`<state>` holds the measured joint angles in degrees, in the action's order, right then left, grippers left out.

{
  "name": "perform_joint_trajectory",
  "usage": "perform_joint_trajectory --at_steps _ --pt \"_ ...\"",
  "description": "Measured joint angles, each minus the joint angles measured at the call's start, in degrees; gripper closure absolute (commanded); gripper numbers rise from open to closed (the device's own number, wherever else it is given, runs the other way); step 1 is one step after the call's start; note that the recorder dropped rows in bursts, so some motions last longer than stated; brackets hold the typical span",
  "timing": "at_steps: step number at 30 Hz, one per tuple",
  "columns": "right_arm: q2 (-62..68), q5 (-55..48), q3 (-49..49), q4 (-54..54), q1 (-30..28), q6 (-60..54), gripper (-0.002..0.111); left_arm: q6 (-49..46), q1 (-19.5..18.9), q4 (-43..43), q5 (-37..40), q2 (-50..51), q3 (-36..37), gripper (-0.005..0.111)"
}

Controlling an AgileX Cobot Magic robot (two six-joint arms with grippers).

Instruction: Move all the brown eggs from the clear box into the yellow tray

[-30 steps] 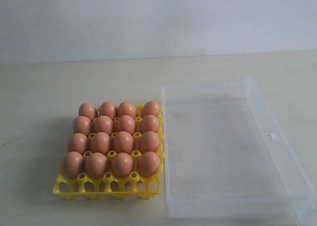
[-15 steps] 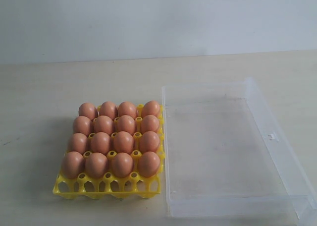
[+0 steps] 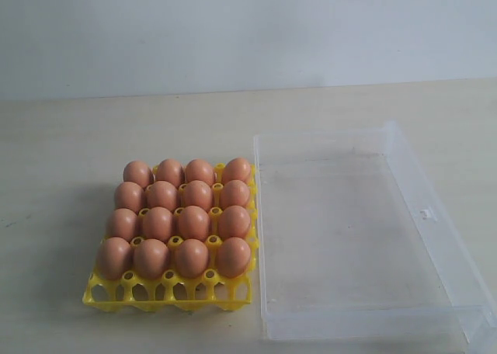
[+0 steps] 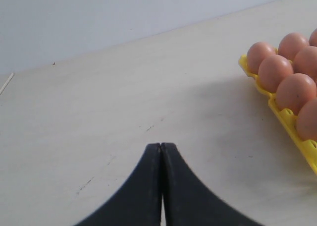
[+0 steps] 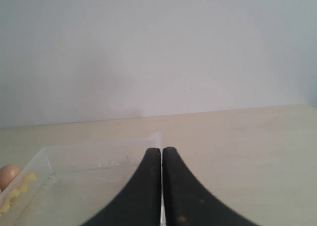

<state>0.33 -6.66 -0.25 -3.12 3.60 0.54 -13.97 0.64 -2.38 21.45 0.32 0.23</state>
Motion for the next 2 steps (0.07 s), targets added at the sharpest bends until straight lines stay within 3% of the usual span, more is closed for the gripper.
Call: perform_joint_trajectory --at_steps 2 --pt "0.0 0.0 0.0 0.0 0.0 0.0 0.105 0.0 0.0 0.0 0.0 0.0 0.0 0.107"
